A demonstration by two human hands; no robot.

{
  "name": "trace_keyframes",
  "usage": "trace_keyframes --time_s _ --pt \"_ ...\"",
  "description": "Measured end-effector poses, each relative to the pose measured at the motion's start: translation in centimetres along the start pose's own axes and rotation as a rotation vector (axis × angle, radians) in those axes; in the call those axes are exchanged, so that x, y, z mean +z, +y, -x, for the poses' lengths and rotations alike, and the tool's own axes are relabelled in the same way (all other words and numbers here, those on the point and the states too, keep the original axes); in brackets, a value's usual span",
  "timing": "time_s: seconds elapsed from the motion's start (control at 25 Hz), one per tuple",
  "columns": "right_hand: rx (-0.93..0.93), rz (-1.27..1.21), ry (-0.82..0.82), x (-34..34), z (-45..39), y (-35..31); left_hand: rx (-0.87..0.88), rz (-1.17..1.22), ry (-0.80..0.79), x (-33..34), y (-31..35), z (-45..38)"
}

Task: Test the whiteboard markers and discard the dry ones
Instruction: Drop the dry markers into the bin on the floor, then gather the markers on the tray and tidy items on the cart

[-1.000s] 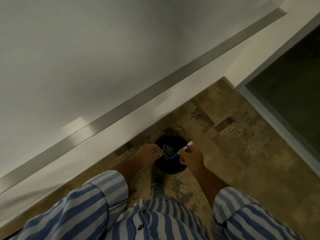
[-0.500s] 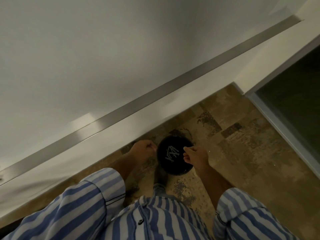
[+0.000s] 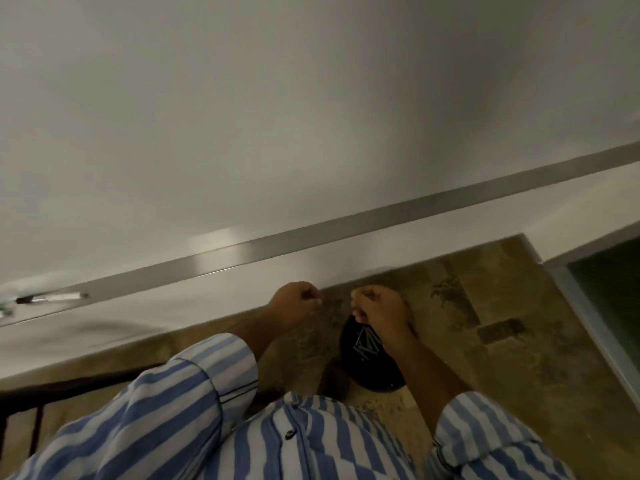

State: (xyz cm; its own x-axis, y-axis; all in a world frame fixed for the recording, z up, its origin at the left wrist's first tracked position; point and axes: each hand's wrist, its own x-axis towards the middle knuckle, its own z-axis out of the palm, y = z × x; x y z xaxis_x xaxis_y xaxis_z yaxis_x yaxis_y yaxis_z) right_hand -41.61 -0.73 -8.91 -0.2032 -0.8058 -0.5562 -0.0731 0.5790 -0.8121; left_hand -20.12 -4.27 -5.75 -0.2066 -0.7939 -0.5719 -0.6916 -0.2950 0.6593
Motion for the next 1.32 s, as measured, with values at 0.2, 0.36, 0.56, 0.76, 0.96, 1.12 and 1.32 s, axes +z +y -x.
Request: trace_keyframes --time_s 0.2,0.36,0.56,0.76,0.96,1.12,1.32 --pt "-0.25 0.282 -0.218 7.8 0.4 -5.6 -0.064 0.202 0.151 -5.7 -2.7 2.6" --pt "-0.389 0.314 -0.313 13.3 1.4 -8.5 -0.07 0.301 0.28 -9.5 -5.5 4.5" --pt "-0.461 0.334 -0.379 20.8 3.0 -10.9 -0.068 0.422 0.38 -14.4 -10.7 7.1" --pt "-0.45 0.38 -0.394 27.7 4.6 -11.5 -0.056 0.49 0.411 -18.8 -16.5 9.6" --pt "-0.466 0.447 -0.422 36.3 5.7 -11.2 -0.089 0.511 0.495 -23.0 -23.6 12.4" --pt "-0.489 0.49 -0.445 42.7 6.7 -10.6 -0.127 0.512 0.614 -26.7 -28.6 14.3" --pt "-0.405 0.534 -0.368 48.1 6.5 -9.5 -0.158 0.5 0.681 -30.7 -33.6 16.7"
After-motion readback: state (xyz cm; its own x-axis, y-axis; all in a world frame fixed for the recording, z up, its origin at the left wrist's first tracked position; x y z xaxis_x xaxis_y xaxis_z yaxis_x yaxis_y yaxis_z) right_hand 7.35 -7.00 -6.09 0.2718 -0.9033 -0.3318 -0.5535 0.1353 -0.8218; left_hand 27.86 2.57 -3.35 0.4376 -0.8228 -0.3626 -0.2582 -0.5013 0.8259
